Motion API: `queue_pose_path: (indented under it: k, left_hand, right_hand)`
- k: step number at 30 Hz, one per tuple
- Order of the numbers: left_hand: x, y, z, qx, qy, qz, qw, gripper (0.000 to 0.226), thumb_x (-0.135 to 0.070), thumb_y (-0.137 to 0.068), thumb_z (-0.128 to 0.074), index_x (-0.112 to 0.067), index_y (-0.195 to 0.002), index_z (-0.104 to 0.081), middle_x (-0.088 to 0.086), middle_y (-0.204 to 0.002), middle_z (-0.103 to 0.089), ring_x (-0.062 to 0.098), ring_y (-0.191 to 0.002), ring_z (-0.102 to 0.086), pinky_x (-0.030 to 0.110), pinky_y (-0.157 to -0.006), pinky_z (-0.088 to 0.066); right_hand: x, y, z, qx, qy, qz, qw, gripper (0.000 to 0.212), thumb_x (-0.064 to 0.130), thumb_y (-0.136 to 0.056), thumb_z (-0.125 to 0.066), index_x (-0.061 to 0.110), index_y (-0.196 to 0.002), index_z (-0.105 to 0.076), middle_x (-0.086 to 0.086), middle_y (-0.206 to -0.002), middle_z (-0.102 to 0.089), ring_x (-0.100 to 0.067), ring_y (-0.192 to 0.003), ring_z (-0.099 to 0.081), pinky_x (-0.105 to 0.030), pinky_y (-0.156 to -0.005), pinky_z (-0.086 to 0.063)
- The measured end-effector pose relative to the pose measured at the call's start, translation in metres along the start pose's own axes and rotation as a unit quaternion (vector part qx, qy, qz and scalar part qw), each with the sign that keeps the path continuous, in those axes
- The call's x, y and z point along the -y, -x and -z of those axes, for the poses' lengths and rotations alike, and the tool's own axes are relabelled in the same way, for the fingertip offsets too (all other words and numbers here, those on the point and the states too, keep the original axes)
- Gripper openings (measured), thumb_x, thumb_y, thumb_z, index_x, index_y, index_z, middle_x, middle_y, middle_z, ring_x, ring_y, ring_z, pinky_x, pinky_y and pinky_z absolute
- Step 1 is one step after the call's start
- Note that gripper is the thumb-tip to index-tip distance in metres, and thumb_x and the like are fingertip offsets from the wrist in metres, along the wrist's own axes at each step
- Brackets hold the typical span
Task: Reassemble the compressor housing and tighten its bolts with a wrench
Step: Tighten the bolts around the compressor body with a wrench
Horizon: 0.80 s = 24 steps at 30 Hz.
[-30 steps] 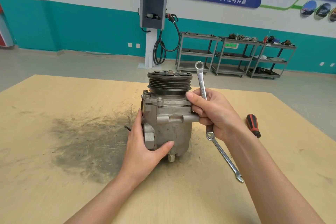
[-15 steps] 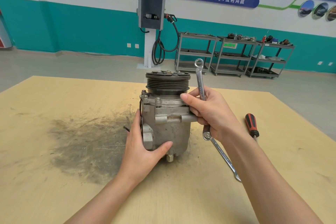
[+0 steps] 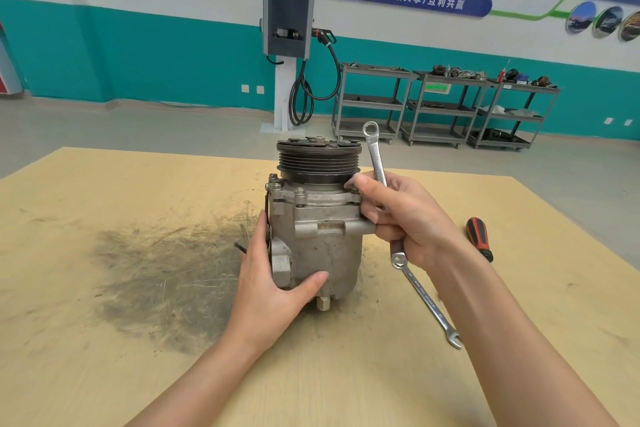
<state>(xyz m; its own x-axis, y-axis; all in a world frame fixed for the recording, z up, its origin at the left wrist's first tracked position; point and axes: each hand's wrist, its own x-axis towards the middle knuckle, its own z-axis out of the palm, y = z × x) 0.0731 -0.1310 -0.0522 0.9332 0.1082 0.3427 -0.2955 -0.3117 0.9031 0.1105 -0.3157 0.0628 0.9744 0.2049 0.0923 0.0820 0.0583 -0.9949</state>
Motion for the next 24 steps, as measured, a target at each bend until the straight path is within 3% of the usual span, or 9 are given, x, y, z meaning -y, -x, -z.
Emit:
queue_pose_path:
  k: [4, 6, 9, 16, 20, 24]
  left_hand:
    - [0.0015, -0.0005, 0.0001, -0.001, -0.002, -0.001, 1.0, 0.116, -0.038, -0.068, -0.088, -0.035, -0.156, -0.012, -0.019, -0.155, -0.032, 0.005, -0.143, -0.028, 0.044, -0.118, -0.029]
    - [0.0012, -0.0004, 0.0001, -0.002, -0.001, -0.001, 1.0, 0.117, -0.041, -0.066, -0.088, -0.035, -0.156, -0.012, -0.019, -0.154, -0.032, 0.004, -0.143, -0.029, 0.043, -0.118, -0.029]
    - [0.0007, -0.0003, -0.0001, -0.006, -0.002, -0.002, 1.0, 0.117, -0.049, -0.062, -0.083, -0.036, -0.155, -0.013, -0.021, -0.153, -0.033, 0.004, -0.142, -0.03, 0.042, -0.118, -0.03]
    - [0.0026, -0.0002, -0.0001, -0.005, -0.002, -0.003, 1.0, 0.117, -0.044, -0.067, -0.087, -0.039, -0.155, -0.011, -0.021, -0.154, -0.031, 0.004, -0.144, -0.027, 0.044, -0.119, -0.028]
    - [0.0019, -0.0005, -0.0002, -0.005, -0.003, -0.002, 1.0, 0.118, -0.054, -0.061, -0.08, -0.039, -0.155, -0.011, -0.021, -0.154, -0.031, 0.004, -0.143, -0.027, 0.042, -0.119, -0.028]
    - [0.0032, -0.0008, -0.0003, -0.006, -0.004, -0.002, 1.0, 0.117, -0.044, -0.066, -0.087, -0.036, -0.155, -0.011, -0.019, -0.155, -0.031, 0.004, -0.144, -0.027, 0.043, -0.119, -0.028]
  right_hand:
    - [0.0003, -0.0008, 0.0032, 0.03, -0.03, -0.005, 0.999, 0.016, 0.024, -0.09, -0.061, 0.009, -0.091, -0.066, -0.001, -0.05, -0.045, -0.003, -0.036, -0.023, -0.014, -0.032, -0.018]
    - [-0.0016, -0.0015, 0.0002, 0.011, -0.02, -0.005, 1.0, 0.017, 0.028, -0.081, -0.067, 0.012, -0.082, -0.06, 0.002, -0.047, -0.043, -0.004, -0.036, -0.024, -0.014, -0.031, -0.018]
    - [-0.0042, -0.0033, -0.0019, -0.027, 0.009, 0.008, 1.0, 0.02, 0.024, -0.081, -0.071, 0.015, -0.075, -0.054, 0.003, -0.045, -0.043, -0.005, -0.037, -0.026, -0.015, -0.031, -0.019]
    - [-0.0003, 0.0001, 0.0052, 0.053, -0.032, 0.0, 0.998, 0.022, 0.028, -0.084, -0.061, 0.009, -0.094, -0.067, -0.003, -0.051, -0.047, -0.003, -0.037, -0.023, -0.015, -0.034, -0.015]
    - [-0.0029, -0.0013, -0.0012, 0.0, 0.003, 0.01, 1.0, 0.016, 0.026, -0.081, -0.069, 0.013, -0.081, -0.06, 0.002, -0.047, -0.044, -0.004, -0.037, -0.026, -0.014, -0.032, -0.019]
    - [-0.0042, -0.0017, -0.003, -0.021, 0.043, 0.035, 0.998, 0.014, 0.022, -0.088, -0.067, 0.013, -0.082, -0.059, 0.003, -0.046, -0.045, -0.005, -0.038, -0.028, -0.015, -0.033, -0.021]
